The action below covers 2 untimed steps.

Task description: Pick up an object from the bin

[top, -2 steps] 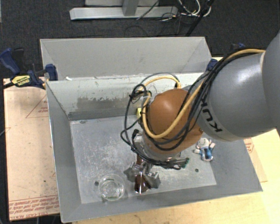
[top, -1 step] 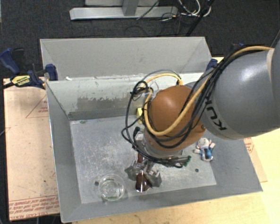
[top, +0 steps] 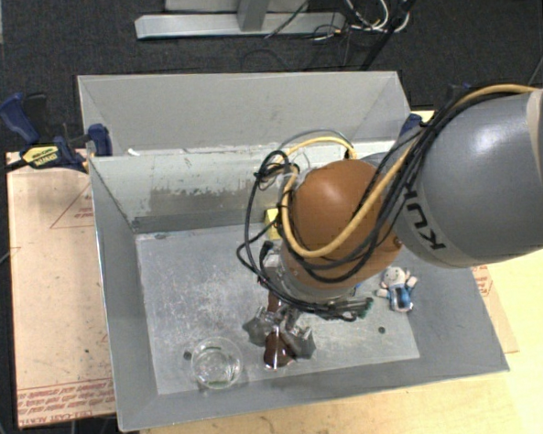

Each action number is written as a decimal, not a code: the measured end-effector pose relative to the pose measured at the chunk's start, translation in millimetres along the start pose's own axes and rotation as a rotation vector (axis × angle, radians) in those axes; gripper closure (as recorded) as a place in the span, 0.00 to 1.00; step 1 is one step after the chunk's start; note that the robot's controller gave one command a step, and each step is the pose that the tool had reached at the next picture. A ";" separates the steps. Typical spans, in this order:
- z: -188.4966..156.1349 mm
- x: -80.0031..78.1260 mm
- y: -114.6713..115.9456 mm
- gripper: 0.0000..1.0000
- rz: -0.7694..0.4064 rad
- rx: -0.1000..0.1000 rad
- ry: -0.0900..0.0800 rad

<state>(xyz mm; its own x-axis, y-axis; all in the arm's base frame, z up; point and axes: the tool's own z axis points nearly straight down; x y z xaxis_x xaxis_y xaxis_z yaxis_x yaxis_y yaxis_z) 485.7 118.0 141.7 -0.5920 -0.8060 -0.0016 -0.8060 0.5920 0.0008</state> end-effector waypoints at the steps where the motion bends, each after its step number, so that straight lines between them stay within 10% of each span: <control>1: -9.3 -0.3 -0.1 1.00 0.000 0.000 -0.001; 2: -16.6 -0.6 -0.3 1.00 0.001 0.002 -0.002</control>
Offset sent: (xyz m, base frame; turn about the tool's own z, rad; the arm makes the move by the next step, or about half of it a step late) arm 0.0000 0.0000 0.0294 0.0000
